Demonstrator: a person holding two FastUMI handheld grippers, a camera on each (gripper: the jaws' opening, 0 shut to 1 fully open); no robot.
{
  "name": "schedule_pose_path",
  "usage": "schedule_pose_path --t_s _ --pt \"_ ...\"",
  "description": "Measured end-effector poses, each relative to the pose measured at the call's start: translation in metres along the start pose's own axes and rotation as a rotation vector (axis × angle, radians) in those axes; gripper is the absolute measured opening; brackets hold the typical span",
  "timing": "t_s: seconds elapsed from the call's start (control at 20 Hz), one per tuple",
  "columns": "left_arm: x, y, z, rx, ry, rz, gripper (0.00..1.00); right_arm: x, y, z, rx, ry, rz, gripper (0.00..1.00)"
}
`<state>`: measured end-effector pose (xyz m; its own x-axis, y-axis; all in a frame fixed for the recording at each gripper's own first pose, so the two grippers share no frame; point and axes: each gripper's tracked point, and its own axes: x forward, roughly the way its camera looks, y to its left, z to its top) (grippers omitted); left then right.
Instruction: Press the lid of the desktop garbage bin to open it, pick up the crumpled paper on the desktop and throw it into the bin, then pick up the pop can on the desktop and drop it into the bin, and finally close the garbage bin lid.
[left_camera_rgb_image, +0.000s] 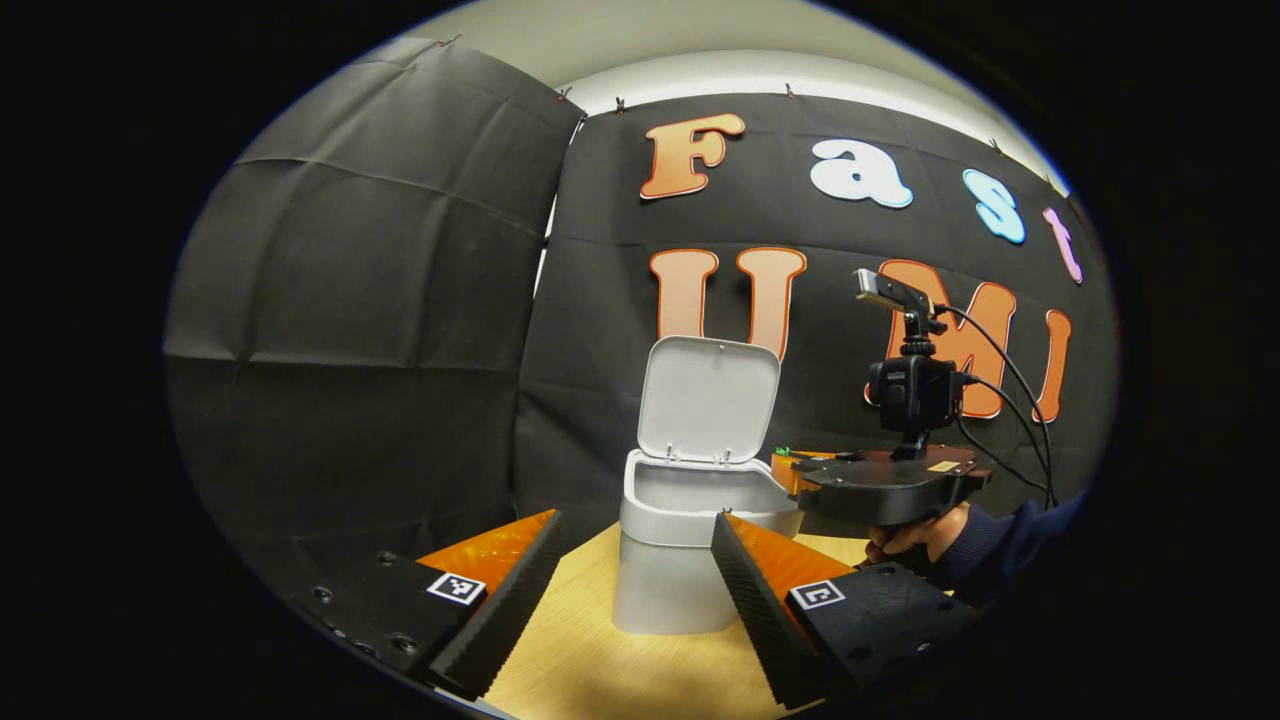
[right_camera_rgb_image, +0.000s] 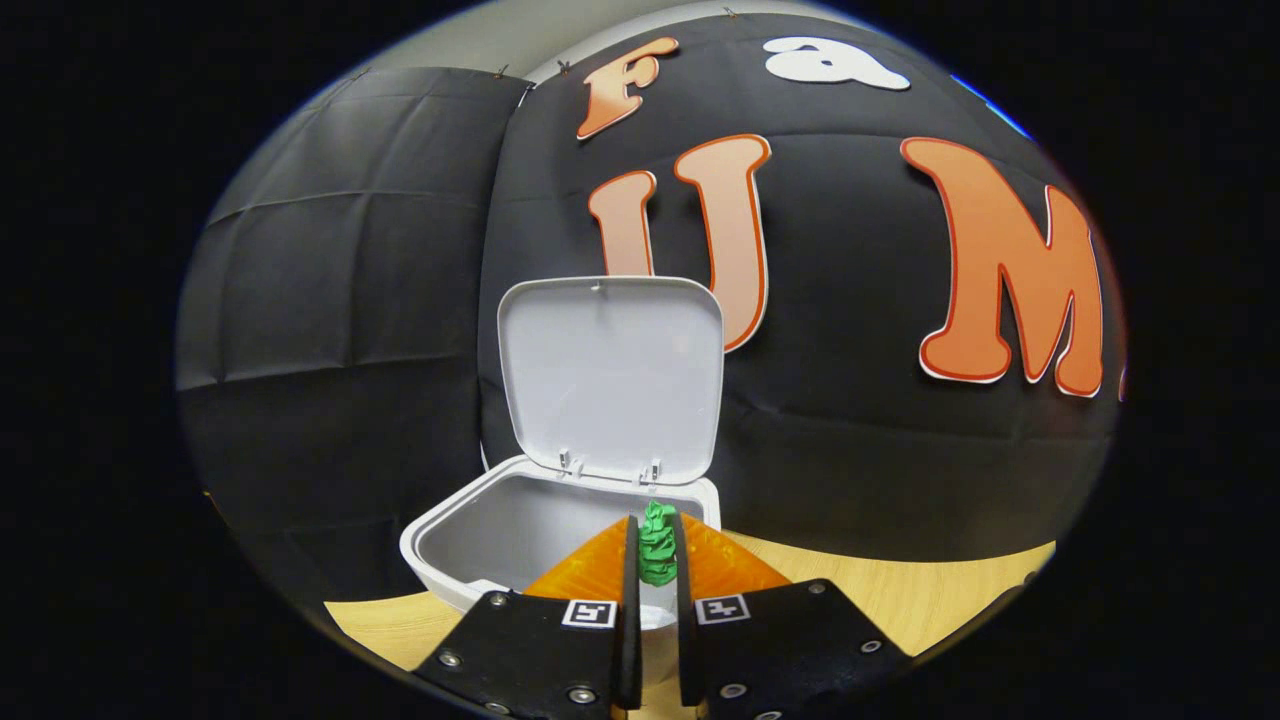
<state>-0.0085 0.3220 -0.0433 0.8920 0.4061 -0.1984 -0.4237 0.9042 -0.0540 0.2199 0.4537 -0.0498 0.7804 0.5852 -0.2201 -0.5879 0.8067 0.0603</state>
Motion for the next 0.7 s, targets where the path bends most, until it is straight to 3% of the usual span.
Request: schedule_pose_path --t_s 0.15,0.2,0.25,0.3,0.35,0.4,0.55,0.7 --pt "0.002 0.000 -0.002 -0.002 0.005 0.003 0.94 0.002 0.000 0.002 -0.004 -0.020 0.006 0.21" --pt "0.002 -0.002 -0.002 0.001 0.007 0.003 0.94 0.001 0.002 0.006 -0.010 -0.039 0.016 0.14" --pt "0.001 -0.003 -0.002 0.003 0.007 -0.001 0.94 0.000 0.006 0.011 -0.013 -0.058 0.031 0.17" --pt "0.001 -0.005 -0.001 0.006 0.007 -0.003 0.94 0.000 0.009 0.012 -0.017 -0.067 0.040 0.21" --pt "0.001 -0.006 -0.001 0.010 0.006 -0.005 0.94 -0.001 0.010 0.012 -0.020 -0.069 0.041 0.35" --pt "0.000 -0.008 -0.002 0.013 0.009 -0.009 0.94 0.000 0.011 0.010 -0.019 -0.068 0.043 0.41" --pt "-0.003 -0.010 -0.002 0.017 0.009 -0.009 0.94 -0.004 0.006 0.006 -0.019 -0.043 0.026 0.52" --pt "-0.004 -0.021 -0.001 0.017 0.007 -0.032 0.94 -0.022 0.005 0.010 -0.103 -0.061 0.024 0.64"
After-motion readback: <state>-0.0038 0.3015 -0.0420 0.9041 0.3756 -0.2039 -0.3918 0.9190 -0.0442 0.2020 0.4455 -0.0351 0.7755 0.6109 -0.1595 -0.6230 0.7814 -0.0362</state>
